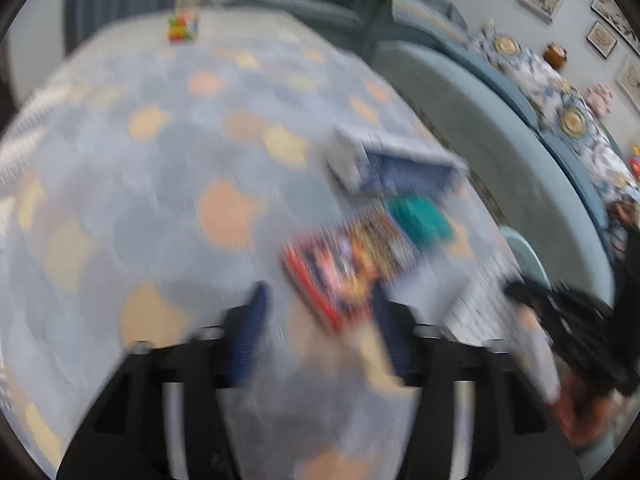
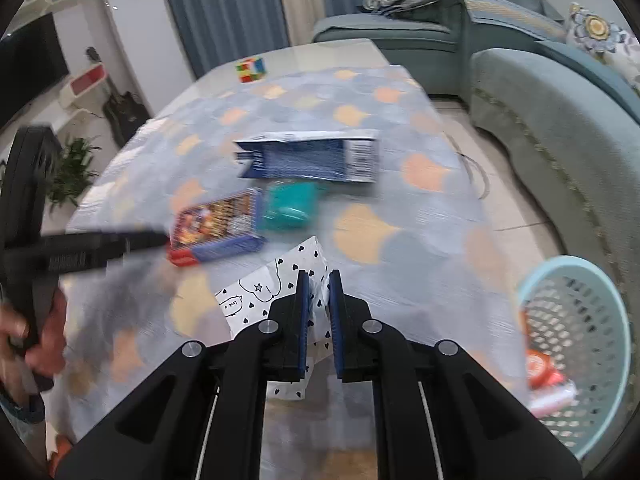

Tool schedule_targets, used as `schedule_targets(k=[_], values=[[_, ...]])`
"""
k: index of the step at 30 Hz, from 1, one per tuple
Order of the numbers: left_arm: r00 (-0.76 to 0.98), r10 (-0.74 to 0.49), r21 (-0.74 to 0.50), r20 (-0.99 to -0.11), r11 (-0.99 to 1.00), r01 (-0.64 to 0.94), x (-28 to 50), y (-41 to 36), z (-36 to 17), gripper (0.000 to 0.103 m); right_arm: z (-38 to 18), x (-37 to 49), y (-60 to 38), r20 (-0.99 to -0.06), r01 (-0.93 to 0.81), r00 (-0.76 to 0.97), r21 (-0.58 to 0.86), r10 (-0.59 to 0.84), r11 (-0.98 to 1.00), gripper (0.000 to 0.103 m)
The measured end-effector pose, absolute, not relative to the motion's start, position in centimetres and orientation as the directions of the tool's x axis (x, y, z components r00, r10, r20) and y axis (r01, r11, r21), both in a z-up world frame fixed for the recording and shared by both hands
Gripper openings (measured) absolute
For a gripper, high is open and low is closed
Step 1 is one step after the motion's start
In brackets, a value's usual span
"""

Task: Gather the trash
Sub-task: 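Grasp the red card box with left tool while right tool grasps polka-dot bag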

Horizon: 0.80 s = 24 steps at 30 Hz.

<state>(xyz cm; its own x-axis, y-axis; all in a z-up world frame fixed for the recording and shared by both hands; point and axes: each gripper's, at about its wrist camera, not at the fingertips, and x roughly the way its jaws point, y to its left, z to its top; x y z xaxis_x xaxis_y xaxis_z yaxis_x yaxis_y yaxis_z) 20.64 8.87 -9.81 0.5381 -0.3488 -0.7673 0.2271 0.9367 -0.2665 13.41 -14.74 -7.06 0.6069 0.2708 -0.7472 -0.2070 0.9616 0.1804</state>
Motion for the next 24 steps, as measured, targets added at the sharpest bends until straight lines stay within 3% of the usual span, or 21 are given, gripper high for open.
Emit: schedule_targets(k=[1, 5, 11, 17, 24], values=[[0.557, -0.348, -0.249, -0.754, 0.936, 0.248, 21.1, 8.4, -9.8, 0.073, -7.1, 13.3, -15.1, -0.751, -0.202, 0.606, 0.174, 0.263, 0.964, 0.008], [0.558, -0.342, -0.193, -0.756, 0.931, 0.31, 23.8, 7.2, -9.9, 0.073, -7.4, 13.1, -16.3, -0.753, -0.205, 0.599, 0.182, 0.271, 0.962, 0.008], [0.428, -0.443, -0.274, -0.788, 0.875, 0.4, 24.8, 6.1, -10.5, 0.071, -8.2, 12.9, -17.0, -0.754, -0.19, 0.589, 0.221, 0.291, 0.957, 0.008], [0.381, -0.316, -0.079, -0.869, 0.848, 0.524, 19.6, 1.8, -10.8, 0.071, -8.0, 11.8, -19.0, -0.747, -0.139, 0.592, 0.274, 0.302, 0.952, 0.008], [0.424, -0.197, -0.005, -0.884, 0.911, 0.411, 20.6, 0.0, -12.4, 0.071, -8.2, 9.0, -20.4, -0.755, -0.096, 0.598, 0.266, 0.269, 0.959, 0.008]])
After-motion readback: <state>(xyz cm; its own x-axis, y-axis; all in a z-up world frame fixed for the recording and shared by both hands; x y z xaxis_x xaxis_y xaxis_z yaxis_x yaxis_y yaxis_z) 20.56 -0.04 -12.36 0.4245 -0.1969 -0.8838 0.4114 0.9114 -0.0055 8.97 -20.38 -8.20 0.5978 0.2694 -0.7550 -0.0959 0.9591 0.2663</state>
